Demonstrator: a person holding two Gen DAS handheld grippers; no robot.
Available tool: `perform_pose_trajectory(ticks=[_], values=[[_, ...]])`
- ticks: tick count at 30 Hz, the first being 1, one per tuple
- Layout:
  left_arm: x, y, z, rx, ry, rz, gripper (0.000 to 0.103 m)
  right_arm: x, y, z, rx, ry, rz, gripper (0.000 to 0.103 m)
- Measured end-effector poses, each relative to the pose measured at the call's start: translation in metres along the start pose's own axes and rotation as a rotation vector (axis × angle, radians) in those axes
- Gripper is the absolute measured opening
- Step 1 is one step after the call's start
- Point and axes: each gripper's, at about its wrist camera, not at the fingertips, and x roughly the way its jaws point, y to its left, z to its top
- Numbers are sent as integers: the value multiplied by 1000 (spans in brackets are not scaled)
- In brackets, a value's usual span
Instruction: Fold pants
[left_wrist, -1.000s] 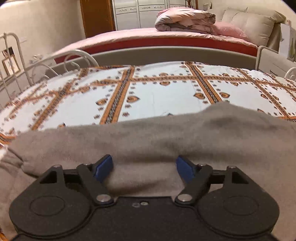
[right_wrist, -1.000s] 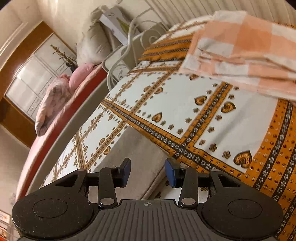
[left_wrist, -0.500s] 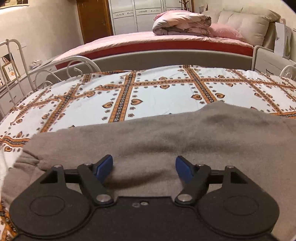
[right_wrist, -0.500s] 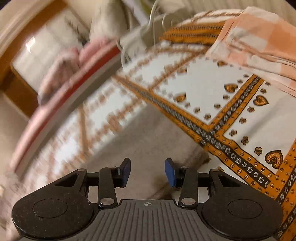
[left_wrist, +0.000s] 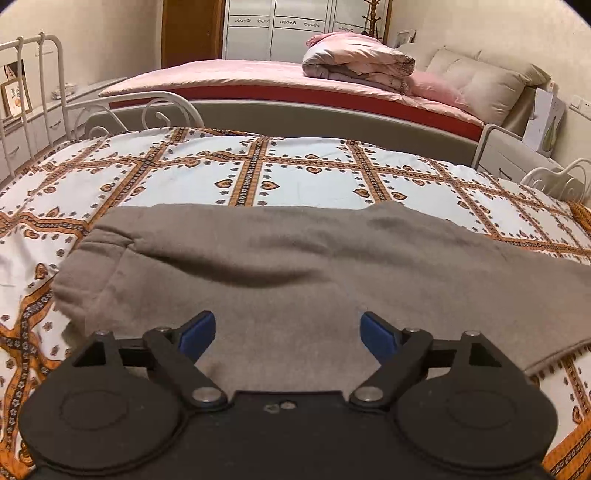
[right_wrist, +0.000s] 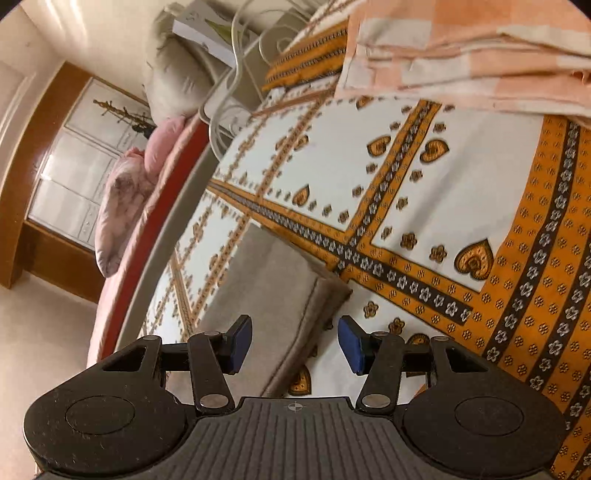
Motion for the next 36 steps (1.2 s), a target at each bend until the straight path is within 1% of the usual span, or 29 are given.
perform_pose_trajectory(ticks=[3,5,7,8,9,10,12,14,16,21,23,25,26,27,29,31,36], values=[[7,6,-3,-8,30,10,81,10,2,-2,-14,16,-10,52],[16,9,-4,-15,64,12,81,22,0,-3,-10,50,-40,52],[26,13,-7,-22,101,10,82,29,1,-4,-24,59,-42,52],[31,13,-8,-15,112,15,83,29,3,-4,-30,57,-35,52],[32,11,-10,0,111,22,86,30,5,-6,-36,66,-14,52],[34,8,-10,20,112,28,90,32,6,-8,-31,89,11,52],[37,2,-12,48,117,43,94,34,6,-13,-13,120,39,52],[39,-2,-12,63,122,51,96,33,6,-11,-22,100,25,52],[40,-1,-12,55,122,52,97,30,-3,-5,39,59,35,51],[39,-2,-12,50,120,56,97,33,-21,6,109,62,103,50],[40,-2,-12,50,120,56,97,35,-24,10,103,71,123,50],[40,-2,-12,48,119,58,97,36,-26,14,83,79,121,41],[40,-2,-12,48,119,59,97,37,-26,15,75,81,111,29],[40,-2,-12,48,119,61,97,37,-30,15,74,87,102,22],[40,-3,-12,47,119,63,97,39,-31,14,82,91,119,21],[40,-3,-11,51,119,65,97,39,-30,14,64,95,114,21],[40,-5,-12,62,115,75,97,41,-39,14,118,116,136,21]])
